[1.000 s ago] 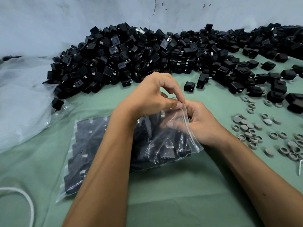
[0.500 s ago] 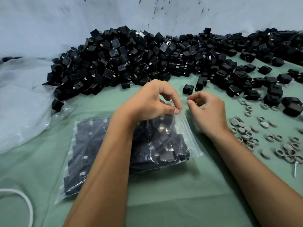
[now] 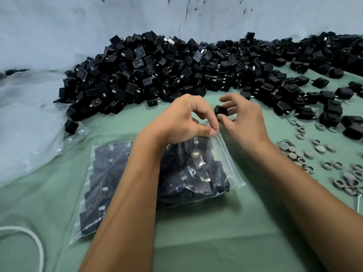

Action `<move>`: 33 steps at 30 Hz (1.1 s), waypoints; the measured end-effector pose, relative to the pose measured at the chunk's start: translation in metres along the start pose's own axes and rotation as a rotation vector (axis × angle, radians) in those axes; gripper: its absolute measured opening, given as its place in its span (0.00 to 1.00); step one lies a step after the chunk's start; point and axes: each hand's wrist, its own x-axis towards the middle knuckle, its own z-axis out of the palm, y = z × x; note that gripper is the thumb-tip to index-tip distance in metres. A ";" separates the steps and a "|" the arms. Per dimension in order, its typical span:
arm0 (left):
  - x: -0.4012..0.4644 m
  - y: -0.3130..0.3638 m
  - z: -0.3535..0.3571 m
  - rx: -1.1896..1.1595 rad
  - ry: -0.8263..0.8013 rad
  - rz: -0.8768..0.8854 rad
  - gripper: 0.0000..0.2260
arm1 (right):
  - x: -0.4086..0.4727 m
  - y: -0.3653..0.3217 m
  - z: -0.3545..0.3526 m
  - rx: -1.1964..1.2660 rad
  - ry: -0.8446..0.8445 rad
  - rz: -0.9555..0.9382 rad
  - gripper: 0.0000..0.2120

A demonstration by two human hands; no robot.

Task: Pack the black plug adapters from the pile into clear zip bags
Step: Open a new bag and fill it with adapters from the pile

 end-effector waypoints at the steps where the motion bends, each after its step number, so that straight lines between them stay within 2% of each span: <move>1: 0.000 0.000 0.000 0.000 0.007 0.004 0.06 | -0.007 -0.003 -0.005 0.088 0.037 0.021 0.18; 4: -0.001 0.003 -0.001 0.010 0.020 0.018 0.06 | -0.033 -0.009 -0.019 0.253 -0.008 0.052 0.20; 9: -0.001 0.006 -0.001 0.033 0.035 0.025 0.06 | -0.057 -0.017 -0.021 0.512 -0.256 -0.011 0.27; 12: -0.001 0.005 -0.002 0.032 0.037 0.016 0.06 | -0.057 -0.021 -0.016 0.661 -0.339 -0.034 0.30; 18: -0.001 0.002 -0.003 0.032 0.043 0.013 0.06 | -0.058 -0.023 -0.014 0.715 -0.256 0.010 0.21; 28: 0.000 0.002 -0.002 0.035 0.038 0.027 0.06 | -0.056 -0.021 -0.012 0.765 -0.293 0.096 0.23; 33: 0.000 0.003 -0.002 0.038 0.035 0.034 0.06 | -0.058 -0.021 -0.009 0.850 -0.373 0.099 0.22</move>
